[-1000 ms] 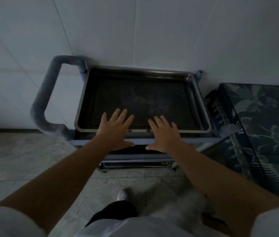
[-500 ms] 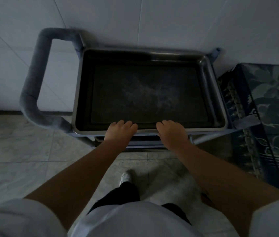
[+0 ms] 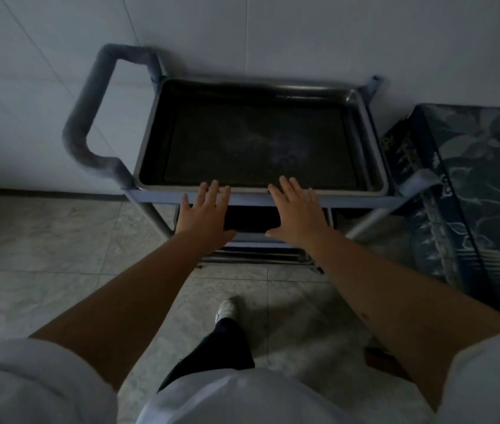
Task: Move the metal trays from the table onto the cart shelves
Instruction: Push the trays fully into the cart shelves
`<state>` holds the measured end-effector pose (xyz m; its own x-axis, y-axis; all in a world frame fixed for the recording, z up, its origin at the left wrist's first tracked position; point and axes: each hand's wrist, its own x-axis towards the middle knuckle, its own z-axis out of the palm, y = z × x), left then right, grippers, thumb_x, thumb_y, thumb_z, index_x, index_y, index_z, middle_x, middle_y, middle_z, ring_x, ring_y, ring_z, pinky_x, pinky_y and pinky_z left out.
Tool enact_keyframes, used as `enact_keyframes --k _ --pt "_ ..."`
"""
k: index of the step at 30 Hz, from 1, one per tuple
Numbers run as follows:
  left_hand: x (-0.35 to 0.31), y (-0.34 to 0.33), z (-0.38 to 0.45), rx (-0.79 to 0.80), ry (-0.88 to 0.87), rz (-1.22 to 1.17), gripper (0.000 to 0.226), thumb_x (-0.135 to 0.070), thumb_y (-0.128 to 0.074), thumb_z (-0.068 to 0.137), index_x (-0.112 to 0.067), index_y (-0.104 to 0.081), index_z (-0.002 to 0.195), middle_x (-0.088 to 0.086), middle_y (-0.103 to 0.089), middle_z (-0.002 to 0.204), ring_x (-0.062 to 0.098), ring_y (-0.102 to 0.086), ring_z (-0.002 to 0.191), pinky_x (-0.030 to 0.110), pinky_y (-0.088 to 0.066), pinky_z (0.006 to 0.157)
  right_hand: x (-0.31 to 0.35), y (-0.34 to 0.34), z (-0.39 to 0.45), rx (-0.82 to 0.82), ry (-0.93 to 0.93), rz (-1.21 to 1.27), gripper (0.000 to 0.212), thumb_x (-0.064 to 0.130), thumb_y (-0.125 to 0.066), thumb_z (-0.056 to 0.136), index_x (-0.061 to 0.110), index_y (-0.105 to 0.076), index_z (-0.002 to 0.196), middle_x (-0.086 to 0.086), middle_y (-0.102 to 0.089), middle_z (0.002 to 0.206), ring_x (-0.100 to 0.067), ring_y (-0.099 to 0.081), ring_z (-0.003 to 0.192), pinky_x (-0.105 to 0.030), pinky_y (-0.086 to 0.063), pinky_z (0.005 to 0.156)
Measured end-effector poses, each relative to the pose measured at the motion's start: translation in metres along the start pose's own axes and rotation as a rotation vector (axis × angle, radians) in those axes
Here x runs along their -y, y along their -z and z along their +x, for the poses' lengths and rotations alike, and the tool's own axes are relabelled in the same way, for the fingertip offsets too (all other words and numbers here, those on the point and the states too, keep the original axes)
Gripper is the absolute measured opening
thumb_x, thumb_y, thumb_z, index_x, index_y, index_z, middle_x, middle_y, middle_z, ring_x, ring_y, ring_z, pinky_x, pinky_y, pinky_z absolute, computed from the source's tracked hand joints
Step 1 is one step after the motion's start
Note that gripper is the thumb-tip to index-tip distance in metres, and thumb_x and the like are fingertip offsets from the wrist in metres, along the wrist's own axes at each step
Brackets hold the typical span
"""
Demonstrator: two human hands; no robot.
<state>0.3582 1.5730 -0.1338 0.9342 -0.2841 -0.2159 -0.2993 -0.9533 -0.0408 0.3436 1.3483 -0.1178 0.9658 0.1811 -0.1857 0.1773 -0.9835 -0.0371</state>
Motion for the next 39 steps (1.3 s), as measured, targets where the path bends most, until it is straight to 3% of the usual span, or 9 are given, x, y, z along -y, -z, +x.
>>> enact_keyframes --k 2,9,12,17,26,32,39 --pt "-0.009 0.001 -0.038 0.014 0.018 -0.006 0.112 -0.079 -0.052 0.078 -0.026 0.008 0.157 0.009 0.004 0.168 0.032 0.002 0.154 0.062 -0.012 0.118 0.001 -0.006 -0.039 0.010 0.023 0.023 0.113 0.069 -0.066 0.068 0.024 -0.005 0.151 -0.007 0.002 0.161 -0.028 0.000 0.147 -0.057 -0.013 0.112" --pt "-0.053 0.017 -0.154 0.028 0.034 -0.024 0.111 -0.086 -0.042 0.077 -0.029 0.008 0.158 0.009 0.009 0.168 0.031 0.006 0.154 0.060 -0.011 0.120 0.009 -0.022 -0.152 0.107 0.010 0.031 0.119 0.082 -0.057 0.061 0.028 0.001 0.150 -0.005 0.009 0.161 -0.027 0.003 0.147 -0.060 -0.014 0.110" --pt "-0.058 0.020 -0.177 0.074 0.023 -0.020 0.109 -0.086 -0.039 0.079 -0.030 0.011 0.157 0.008 0.013 0.168 0.030 0.010 0.153 0.060 -0.008 0.120 0.011 -0.028 -0.176 0.164 -0.019 0.059 0.121 0.082 -0.055 0.061 0.030 0.007 0.150 -0.002 0.019 0.160 -0.025 0.011 0.146 -0.059 -0.009 0.111" --pt "-0.054 0.013 -0.178 0.092 0.000 -0.008 0.106 -0.087 -0.037 0.079 -0.031 0.008 0.158 0.007 0.012 0.168 0.031 0.009 0.153 0.062 -0.007 0.119 0.017 -0.031 -0.180 0.155 -0.043 0.081 0.121 0.083 -0.054 0.060 0.031 0.010 0.149 -0.001 0.018 0.160 -0.025 0.011 0.146 -0.058 -0.008 0.112" --pt "-0.026 -0.052 -0.108 0.198 -0.038 -0.046 0.110 -0.086 -0.044 0.077 -0.028 0.005 0.158 0.007 0.007 0.169 0.031 0.006 0.154 0.059 -0.008 0.119 0.013 -0.080 -0.091 0.161 -0.160 0.148 0.119 0.087 -0.050 0.059 0.030 0.002 0.150 -0.002 0.004 0.162 -0.026 -0.001 0.147 -0.058 -0.016 0.111" --pt "0.000 -0.158 0.009 0.304 -0.137 0.038 0.113 -0.086 -0.043 0.078 -0.025 0.008 0.159 0.007 0.007 0.169 0.031 0.002 0.154 0.059 -0.012 0.118 -0.004 -0.187 0.015 0.203 -0.178 0.094 0.116 0.078 -0.060 0.064 0.027 -0.001 0.150 -0.002 0.000 0.162 -0.026 -0.002 0.147 -0.059 -0.018 0.110" --pt "0.007 -0.277 0.114 0.194 -0.178 0.036 0.120 -0.075 -0.061 0.078 -0.021 0.010 0.158 0.010 0.012 0.168 0.032 0.008 0.153 0.058 -0.007 0.120 -0.028 -0.308 0.107 0.145 -0.148 -0.079 0.126 0.073 -0.071 0.058 0.024 -0.002 0.150 -0.002 -0.004 0.162 -0.028 -0.006 0.146 -0.057 -0.019 0.110"
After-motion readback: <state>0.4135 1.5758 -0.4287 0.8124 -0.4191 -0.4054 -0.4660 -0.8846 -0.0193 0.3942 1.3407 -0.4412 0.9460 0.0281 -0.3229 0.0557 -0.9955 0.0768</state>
